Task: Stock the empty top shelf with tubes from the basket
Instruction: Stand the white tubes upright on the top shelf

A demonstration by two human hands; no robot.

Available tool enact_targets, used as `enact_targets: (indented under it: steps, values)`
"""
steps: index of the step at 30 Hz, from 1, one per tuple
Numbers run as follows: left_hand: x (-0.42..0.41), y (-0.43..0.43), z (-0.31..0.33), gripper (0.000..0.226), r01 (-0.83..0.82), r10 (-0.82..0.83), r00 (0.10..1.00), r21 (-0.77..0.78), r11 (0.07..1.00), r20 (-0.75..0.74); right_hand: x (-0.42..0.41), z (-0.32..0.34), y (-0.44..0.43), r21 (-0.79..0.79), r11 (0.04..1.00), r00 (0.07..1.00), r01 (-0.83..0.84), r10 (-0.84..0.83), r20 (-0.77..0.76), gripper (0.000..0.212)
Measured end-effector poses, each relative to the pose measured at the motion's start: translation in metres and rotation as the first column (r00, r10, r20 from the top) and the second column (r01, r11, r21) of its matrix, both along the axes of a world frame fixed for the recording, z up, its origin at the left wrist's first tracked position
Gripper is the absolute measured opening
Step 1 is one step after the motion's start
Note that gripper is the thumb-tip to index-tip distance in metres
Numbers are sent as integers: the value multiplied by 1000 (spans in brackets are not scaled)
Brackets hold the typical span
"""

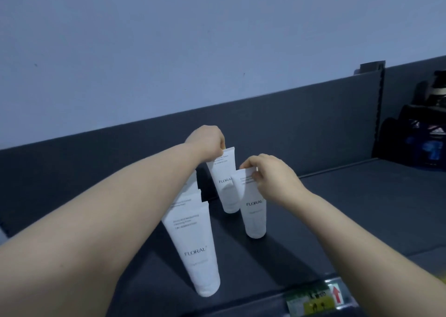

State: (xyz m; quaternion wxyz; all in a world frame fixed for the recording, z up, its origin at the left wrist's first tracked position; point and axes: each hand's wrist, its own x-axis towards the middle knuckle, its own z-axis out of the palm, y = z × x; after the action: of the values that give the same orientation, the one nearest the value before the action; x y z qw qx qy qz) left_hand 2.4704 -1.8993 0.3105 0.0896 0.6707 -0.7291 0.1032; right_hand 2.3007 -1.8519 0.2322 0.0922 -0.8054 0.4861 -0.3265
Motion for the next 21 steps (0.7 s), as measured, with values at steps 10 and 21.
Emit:
enact_targets:
  steps: [10,21]
  values:
    - [16,-8,-11,27,21,-15,992,44,999,-128,19,4,-9,37,999,1000,-1,2,-21,46]
    - [20,31,6,39,-100,79,980,-110,989,-180,49,0,-30,101,993,995,-64,56,81,44]
